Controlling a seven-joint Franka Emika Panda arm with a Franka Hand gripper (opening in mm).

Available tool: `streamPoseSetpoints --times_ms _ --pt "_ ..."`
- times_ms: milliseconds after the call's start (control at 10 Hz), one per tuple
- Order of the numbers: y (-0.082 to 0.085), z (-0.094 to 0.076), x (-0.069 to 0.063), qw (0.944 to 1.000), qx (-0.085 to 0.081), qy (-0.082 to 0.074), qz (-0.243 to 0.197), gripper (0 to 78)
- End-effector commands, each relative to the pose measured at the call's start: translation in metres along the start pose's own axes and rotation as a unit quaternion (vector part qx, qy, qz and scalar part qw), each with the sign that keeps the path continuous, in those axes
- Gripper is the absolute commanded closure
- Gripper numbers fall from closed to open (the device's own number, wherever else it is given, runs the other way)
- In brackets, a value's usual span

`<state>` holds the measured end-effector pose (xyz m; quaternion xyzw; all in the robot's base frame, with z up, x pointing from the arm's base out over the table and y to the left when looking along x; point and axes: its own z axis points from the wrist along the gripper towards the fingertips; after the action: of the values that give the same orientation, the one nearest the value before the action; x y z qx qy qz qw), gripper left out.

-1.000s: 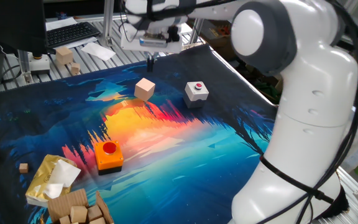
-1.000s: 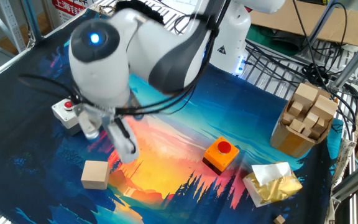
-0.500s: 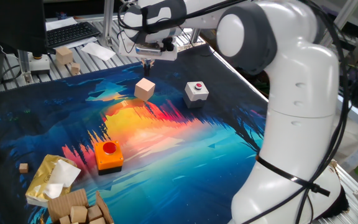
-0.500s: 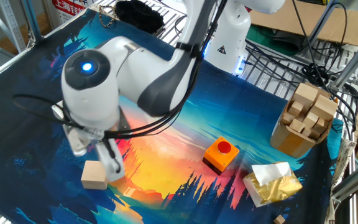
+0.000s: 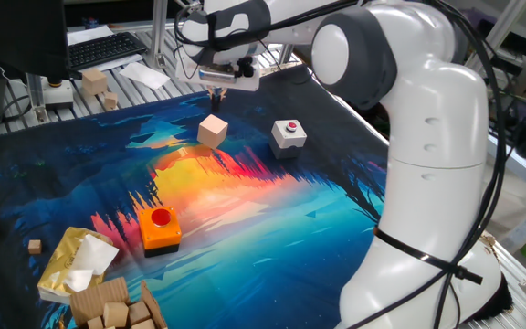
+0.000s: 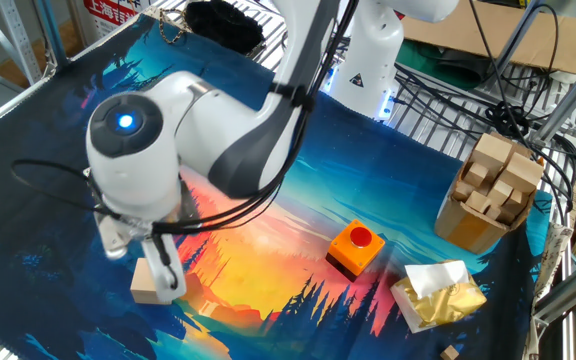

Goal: Pick up one small block

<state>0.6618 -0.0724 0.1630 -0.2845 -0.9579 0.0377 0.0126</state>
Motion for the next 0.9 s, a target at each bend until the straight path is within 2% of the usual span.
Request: streamPoseSetpoints --times_ms 100,400,800,900 --pt "-0.001 0.010 -0.014 0.9998 -0.002 -0.002 0.018 77.6" --pt "-0.002 0.013 -0.015 0.9980 -0.012 0.006 0.062 77.6" --pt "-0.004 0.025 -0.015 0.9959 -0.009 0.004 0.090 77.6" --pt "-0.004 0.028 -0.015 0.9937 -0.007 0.003 0.112 77.6"
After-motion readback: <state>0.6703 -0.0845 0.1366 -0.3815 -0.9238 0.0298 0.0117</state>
